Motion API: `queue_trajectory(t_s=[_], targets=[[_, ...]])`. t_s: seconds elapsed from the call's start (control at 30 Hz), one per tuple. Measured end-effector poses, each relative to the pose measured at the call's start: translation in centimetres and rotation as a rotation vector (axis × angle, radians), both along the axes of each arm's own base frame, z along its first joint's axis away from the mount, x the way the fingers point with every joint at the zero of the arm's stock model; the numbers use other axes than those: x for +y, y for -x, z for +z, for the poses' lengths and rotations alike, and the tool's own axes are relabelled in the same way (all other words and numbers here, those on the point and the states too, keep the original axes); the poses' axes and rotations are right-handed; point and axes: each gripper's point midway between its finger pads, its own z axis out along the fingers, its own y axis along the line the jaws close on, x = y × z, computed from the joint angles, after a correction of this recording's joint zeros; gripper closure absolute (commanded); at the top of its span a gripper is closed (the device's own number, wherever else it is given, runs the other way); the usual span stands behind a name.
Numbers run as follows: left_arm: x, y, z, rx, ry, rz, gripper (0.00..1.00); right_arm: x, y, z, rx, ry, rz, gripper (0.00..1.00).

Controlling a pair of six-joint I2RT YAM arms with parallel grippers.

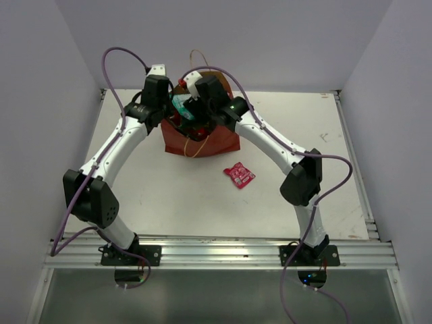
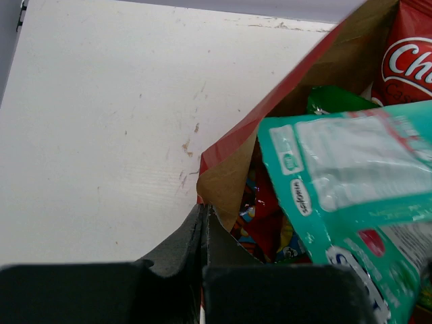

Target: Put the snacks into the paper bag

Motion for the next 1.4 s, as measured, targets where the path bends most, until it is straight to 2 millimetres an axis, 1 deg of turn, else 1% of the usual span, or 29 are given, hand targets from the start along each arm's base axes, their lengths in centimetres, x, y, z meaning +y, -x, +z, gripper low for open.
queue_trajectory(t_s=[0.07, 0.1, 0.17, 0.23, 0.27, 0.3, 0.33, 0.37, 0.4, 0.43, 0.47, 0.5, 0.53, 0.57, 0.6, 0.63, 0.67, 0.7, 0.77, 0.83, 0.87, 0.93, 1.0, 1.07, 1.17, 1.27, 1.33, 1.37, 1.4], targets=[[0.0, 0.0, 0.0, 0.0, 0.0, 0.0, 1.0, -0.5, 0.1, -0.2, -0.002, 0.018, -0.009, 0.05], [0.0, 0.0, 0.0, -0.001, 0.0, 0.0, 1.0, -0.8, 0.2, 0.1, -0.007, 0.022, -0.019, 0.01], [0.0, 0.0, 0.0, -0.001, 0.0, 0.0, 1.0, -1.3, 0.4, 1.3, -0.028, 0.015, -0.032, 0.01], [0.0, 0.0, 0.0, 0.0, 0.0, 0.0, 1.0, -2.1, 1.1, 4.1, -0.066, -0.016, -0.049, 0.01], [0.0, -0.1, 0.0, 0.001, 0.0, 0.0, 1.0, -2.7, 1.8, 6.3, -0.095, -0.048, -0.058, 0.01], [0.0, -0.1, -0.1, 0.002, 0.0, 0.0, 1.0, -3.6, 2.5, 8.6, -0.13, -0.087, -0.069, 0.01], [-0.1, -0.2, -0.1, 0.002, 0.0, -0.001, 1.0, -4.7, 3.8, 10.8, -0.161, -0.127, -0.074, 0.01], [-0.1, -0.2, -0.2, 0.003, 0.0, -0.001, 1.0, -6.2, 5.5, 12.6, -0.181, -0.162, -0.081, 0.01], [-0.1, -0.2, -0.2, 0.004, -0.001, -0.001, 1.0, -7.8, 7.2, 13.9, -0.197, -0.198, -0.087, 0.01], [-0.1, -0.3, -0.3, 0.006, -0.001, -0.001, 1.0, -9.3, 9.0, 14.8, -0.212, -0.245, -0.095, 0.01], [-0.2, -0.4, -0.3, 0.006, 0.0, -0.002, 1.0, -10.7, 10.6, 14.3, -0.196, -0.265, -0.105, 0.02], [-0.2, -0.5, -0.3, 0.007, -0.001, -0.002, 1.0, -11.7, 12.0, 13.5, -0.175, -0.291, -0.115, 0.02], [-0.2, -0.5, -0.3, 0.007, 0.0, -0.003, 1.0, -12.2, 13.0, 12.5, -0.158, -0.332, -0.121, 0.02], [-0.3, -0.6, -0.4, 0.007, 0.0, -0.003, 1.0, -12.3, 13.7, 10.8, -0.12, -0.359, -0.123, 0.02], [-0.3, -0.6, -0.4, 0.008, 0.0, -0.003, 1.0, -12.1, 14.0, 8.6, -0.074, -0.36, -0.126, 0.02], [-0.3, -0.6, -0.4, 0.009, 0.0, -0.005, 1.0, -11.2, 14.2, 4.8, -0.001, -0.363, -0.126, 0.02], [-0.3, -0.6, -0.4, 0.009, 0.001, -0.006, 1.0, -10.7, 14.3, 1.7, 0.061, -0.348, -0.13, 0.04], [-0.3, -0.6, -0.4, 0.009, 0.002, -0.007, 1.0, -10.1, 14.5, -1.9, 0.137, -0.329, -0.136, 0.05], [-0.4, -0.6, -0.4, 0.01, 0.004, -0.009, 1.0, -9.1, 15.3, -10.5, 0.317, -0.252, -0.161, 0.08], [-0.4, -0.6, -0.4, 0.01, 0.006, -0.012, 1.0, -9.0, 16.5, -16.0, 0.441, -0.199, -0.183, 0.09], [-0.5, -0.6, -0.4, 0.011, 0.006, -0.013, 1.0, -9.0, 16.9, -17.7, 0.48, -0.184, -0.195, 0.1], [-0.5, -0.6, -0.5, 0.011, 0.007, -0.014, 1.0, -8.7, 16.9, -18.9, 0.508, -0.194, -0.203, 0.1], [-0.5, -0.6, -0.5, 0.011, 0.007, -0.014, 1.0, -7.8, 16.0, -18.6, 0.484, -0.242, -0.202, 0.11], [-0.5, -0.6, -0.5, 0.011, 0.006, -0.015, 1.0, -7.2, 14.8, -17.8, 0.449, -0.297, -0.202, 0.11], [-0.5, -0.6, -0.4, 0.011, 0.005, -0.015, 1.0, -7.1, 13.1, -17.5, 0.416, -0.353, -0.216, 0.12], [-0.5, -0.6, -0.4, 0.011, 0.0, -0.018, 1.0, -7.7, 12.1, -18.9, 0.424, -0.358, -0.25, 0.12], [-0.4, -0.6, -0.5, 0.012, -0.001, -0.018, 1.0, -8.3, 11.7, -20.6, 0.448, -0.34, -0.277, 0.12], [-0.4, -0.6, -0.4, 0.011, -0.001, -0.019, 1.0, -8.7, 11.7, -21.8, 0.469, -0.324, -0.294, 0.12], [-0.4, -0.6, -0.4, 0.012, -0.003, -0.02, 1.0, -8.9, 11.7, -22.6, 0.482, -0.312, -0.304, 0.15]])
